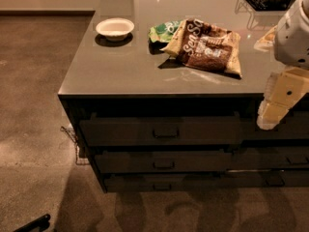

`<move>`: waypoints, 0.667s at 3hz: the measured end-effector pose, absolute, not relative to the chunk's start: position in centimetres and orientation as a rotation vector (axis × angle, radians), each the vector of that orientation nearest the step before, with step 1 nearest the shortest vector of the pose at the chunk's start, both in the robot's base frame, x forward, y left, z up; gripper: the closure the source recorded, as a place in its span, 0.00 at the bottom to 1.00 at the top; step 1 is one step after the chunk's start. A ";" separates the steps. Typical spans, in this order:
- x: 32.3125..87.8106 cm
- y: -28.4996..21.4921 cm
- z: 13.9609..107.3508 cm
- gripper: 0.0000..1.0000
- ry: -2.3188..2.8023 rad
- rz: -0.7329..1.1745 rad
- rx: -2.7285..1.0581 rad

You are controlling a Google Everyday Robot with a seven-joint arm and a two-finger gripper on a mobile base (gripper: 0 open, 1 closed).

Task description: Open top drawer

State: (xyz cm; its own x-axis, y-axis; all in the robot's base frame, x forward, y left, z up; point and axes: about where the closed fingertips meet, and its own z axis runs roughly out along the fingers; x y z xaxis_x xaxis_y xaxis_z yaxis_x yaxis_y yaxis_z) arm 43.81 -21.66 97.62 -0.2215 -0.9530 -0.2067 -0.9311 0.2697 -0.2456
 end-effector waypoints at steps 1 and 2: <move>43.8 -21.7 97.6 0.00 2.232 -0.098 -1.725; 43.4 -21.5 94.6 0.00 2.195 -0.071 -1.766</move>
Offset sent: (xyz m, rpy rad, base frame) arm -0.0127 0.0020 -0.0989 0.0382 0.0349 0.1323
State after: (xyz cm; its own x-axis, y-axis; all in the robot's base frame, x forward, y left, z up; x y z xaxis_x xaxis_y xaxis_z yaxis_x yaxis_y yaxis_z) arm 43.41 -21.55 94.65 -0.1829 -0.9589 -0.2168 -0.9428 0.2336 -0.2378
